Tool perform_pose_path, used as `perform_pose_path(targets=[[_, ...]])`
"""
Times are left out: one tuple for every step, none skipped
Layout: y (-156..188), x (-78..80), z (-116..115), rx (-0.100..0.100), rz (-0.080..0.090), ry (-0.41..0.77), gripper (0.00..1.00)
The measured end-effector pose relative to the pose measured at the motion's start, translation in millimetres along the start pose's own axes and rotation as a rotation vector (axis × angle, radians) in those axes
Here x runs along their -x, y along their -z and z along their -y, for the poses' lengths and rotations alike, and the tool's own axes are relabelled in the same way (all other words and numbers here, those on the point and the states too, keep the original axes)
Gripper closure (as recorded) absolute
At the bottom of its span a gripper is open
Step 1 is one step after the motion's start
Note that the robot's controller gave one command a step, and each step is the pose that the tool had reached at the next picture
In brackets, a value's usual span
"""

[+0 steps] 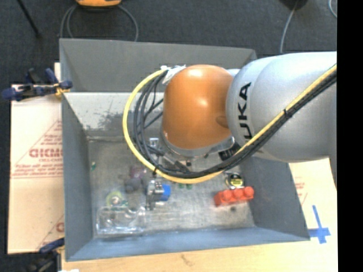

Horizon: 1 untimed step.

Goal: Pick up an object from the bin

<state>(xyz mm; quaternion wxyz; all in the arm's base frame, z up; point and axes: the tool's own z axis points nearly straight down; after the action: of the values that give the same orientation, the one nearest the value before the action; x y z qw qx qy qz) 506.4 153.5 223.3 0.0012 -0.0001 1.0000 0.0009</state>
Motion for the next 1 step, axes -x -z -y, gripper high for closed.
perform_pose_path(targets=[[-122.3,44.8,-2.9,0.006,0.001,0.010,0.00]])
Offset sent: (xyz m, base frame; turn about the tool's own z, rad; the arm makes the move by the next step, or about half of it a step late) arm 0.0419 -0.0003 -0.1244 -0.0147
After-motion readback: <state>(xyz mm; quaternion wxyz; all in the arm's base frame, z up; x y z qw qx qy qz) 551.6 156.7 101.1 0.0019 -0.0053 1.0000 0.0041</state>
